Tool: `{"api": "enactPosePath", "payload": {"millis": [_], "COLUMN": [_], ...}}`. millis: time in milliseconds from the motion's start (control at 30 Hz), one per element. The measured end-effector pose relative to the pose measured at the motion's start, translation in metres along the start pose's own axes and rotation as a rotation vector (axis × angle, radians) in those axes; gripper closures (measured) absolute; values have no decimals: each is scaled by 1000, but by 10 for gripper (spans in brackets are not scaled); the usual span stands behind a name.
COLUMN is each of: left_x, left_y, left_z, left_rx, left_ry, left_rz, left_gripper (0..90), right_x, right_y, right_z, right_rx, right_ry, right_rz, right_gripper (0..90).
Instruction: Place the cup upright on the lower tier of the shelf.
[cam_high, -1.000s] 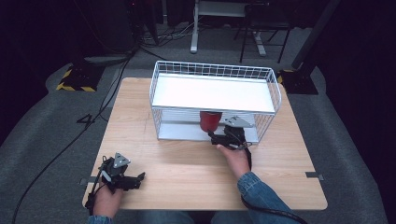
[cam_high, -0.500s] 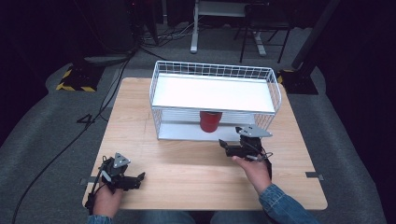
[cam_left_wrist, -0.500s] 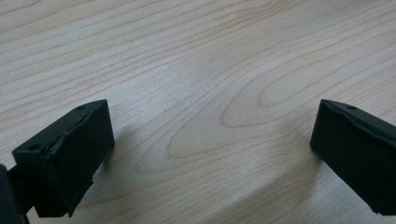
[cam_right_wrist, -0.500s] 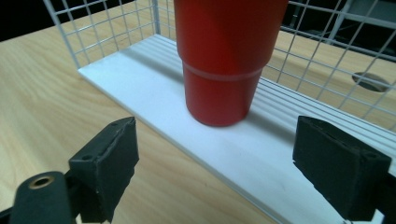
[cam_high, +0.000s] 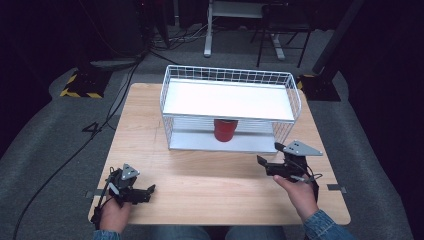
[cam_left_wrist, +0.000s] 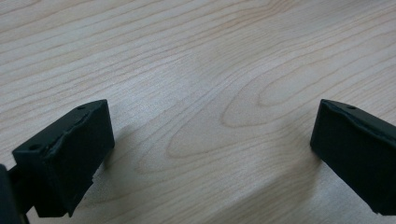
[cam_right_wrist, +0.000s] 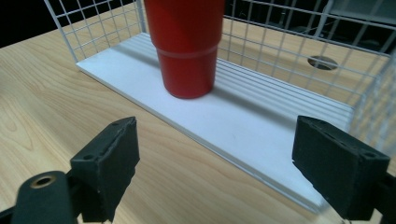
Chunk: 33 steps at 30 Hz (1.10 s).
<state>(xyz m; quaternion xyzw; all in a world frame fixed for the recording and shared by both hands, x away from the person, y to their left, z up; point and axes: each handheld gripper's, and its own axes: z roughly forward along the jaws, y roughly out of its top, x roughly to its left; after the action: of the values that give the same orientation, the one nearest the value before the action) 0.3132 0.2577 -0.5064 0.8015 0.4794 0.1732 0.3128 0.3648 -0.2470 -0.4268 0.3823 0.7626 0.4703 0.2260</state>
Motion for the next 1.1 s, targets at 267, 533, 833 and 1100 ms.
{"api": "enactPosePath", "payload": {"millis": [267,533,833,1100], "left_x": [0,1,2,3], "left_y": [0,2,5,7], "left_z": [0,1,4,6], "left_rx": [0,2,5,3], "left_ry": [0,3,3,2], "left_rz": [-9,-2,-6,-6], "left_gripper": [1,1,1,1], "right_x": [-19,-38,-53,-63], "right_y": [-17,-34,-64,-88], "right_z": [-28,-50,-64,-63], "right_rx": [27,67,109,142], "right_ry": [-39,-75,-70,-90], "right_rz": [7,38,53,108], "right_gripper": [155,153,153,153]}}
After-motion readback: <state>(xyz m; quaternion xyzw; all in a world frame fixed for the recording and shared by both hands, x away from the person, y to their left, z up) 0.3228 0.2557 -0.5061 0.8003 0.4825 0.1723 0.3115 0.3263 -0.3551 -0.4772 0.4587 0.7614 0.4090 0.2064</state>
